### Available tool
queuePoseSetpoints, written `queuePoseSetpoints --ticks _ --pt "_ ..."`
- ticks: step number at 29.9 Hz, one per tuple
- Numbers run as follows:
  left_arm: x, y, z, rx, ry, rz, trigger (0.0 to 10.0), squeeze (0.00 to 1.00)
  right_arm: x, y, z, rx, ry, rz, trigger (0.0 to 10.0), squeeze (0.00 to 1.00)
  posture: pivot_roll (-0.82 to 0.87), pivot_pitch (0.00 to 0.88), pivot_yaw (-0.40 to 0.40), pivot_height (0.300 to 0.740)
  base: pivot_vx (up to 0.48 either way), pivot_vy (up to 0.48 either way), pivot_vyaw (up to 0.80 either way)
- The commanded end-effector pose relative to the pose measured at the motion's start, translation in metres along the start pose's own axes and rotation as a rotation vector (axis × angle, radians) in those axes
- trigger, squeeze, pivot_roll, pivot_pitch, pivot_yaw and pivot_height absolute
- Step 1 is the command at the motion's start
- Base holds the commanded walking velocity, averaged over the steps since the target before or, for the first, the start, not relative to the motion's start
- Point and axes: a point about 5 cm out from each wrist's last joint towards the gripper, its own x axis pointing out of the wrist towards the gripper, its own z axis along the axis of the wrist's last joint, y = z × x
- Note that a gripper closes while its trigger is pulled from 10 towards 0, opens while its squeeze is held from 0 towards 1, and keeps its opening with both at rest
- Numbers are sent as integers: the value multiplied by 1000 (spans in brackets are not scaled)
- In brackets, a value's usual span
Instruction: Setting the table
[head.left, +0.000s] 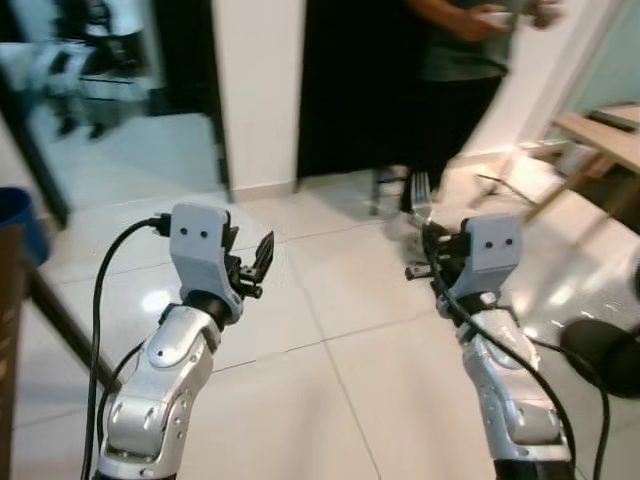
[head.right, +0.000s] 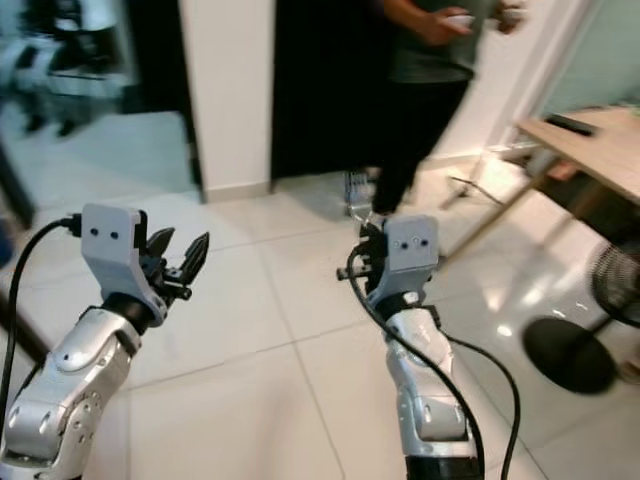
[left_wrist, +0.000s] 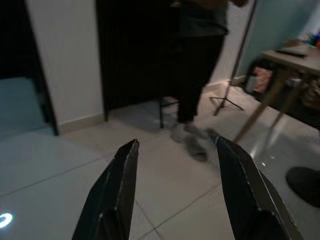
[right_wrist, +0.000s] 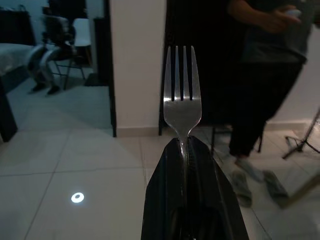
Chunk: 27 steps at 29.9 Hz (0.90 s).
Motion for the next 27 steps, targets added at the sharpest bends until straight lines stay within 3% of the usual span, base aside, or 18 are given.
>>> queuePoseSetpoints --ticks 1,27 --pt "1 0 -4 4 15 2 10000 0 -1 -1 -1 11 6 -2 10000 0 -56 0 56 740 0 0 -800" --pt "2 -2 -6 2 15 -7 10000 0 0 1 -1 7 8 13 10000 0 -56 0 57 740 0 0 -800"
